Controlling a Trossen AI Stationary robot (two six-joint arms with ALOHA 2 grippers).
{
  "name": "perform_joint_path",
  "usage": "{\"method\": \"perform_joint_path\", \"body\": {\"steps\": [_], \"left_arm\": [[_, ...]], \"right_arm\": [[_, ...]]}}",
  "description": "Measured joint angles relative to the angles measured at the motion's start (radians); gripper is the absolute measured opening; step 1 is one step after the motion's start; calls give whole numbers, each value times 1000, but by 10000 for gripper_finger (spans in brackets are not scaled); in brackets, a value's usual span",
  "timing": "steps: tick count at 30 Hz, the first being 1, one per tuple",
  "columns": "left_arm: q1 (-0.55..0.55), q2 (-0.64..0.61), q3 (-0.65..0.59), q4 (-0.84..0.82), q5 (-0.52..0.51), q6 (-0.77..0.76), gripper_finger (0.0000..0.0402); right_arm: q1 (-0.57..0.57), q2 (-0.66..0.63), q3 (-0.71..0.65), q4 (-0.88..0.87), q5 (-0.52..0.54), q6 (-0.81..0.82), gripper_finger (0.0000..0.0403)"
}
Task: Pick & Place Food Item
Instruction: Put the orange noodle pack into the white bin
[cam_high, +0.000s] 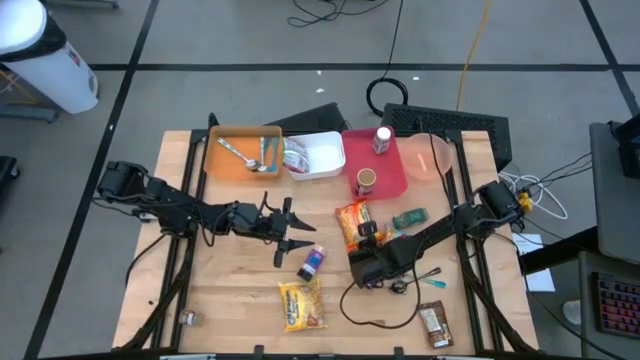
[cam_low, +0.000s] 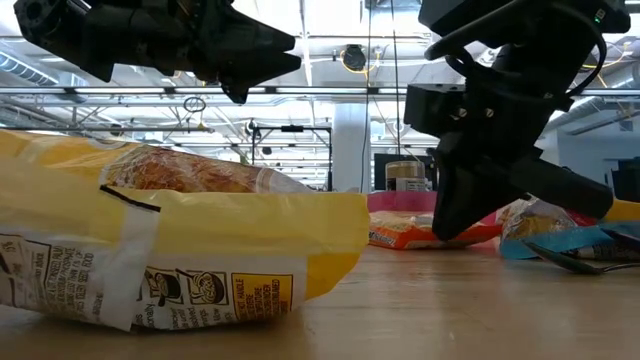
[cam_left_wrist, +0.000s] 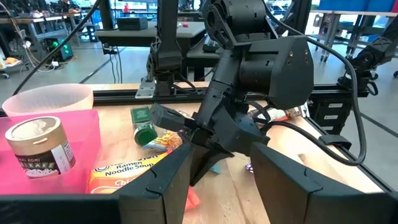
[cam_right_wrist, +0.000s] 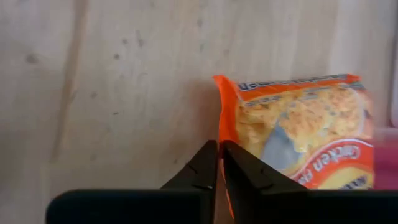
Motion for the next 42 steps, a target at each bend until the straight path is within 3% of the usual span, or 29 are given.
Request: {"method": "perform_joint_path", "body": {"steps": [7,12,18,24,37,42], "left_arm": [[0,0,0,-9,0,0,177],[0,0,0,-9,0,1,177],[0,0,0,-10,0,1,177],[0,0,0,-14,0,1,177],[0,0,0,-14,-1,1,177],[0,0,0,-19,-18,1,177]], "right_arm": [[0,0,0,-1,0,0,73],[-4,0,0,-1,71,0,110],[-23,0,0,-1,75,0,124],[-39,0,0,-1,75,22,102],[-53,-1,-65,56,74,25,9],[-52,-1,-83,88,74,25,3]]}}
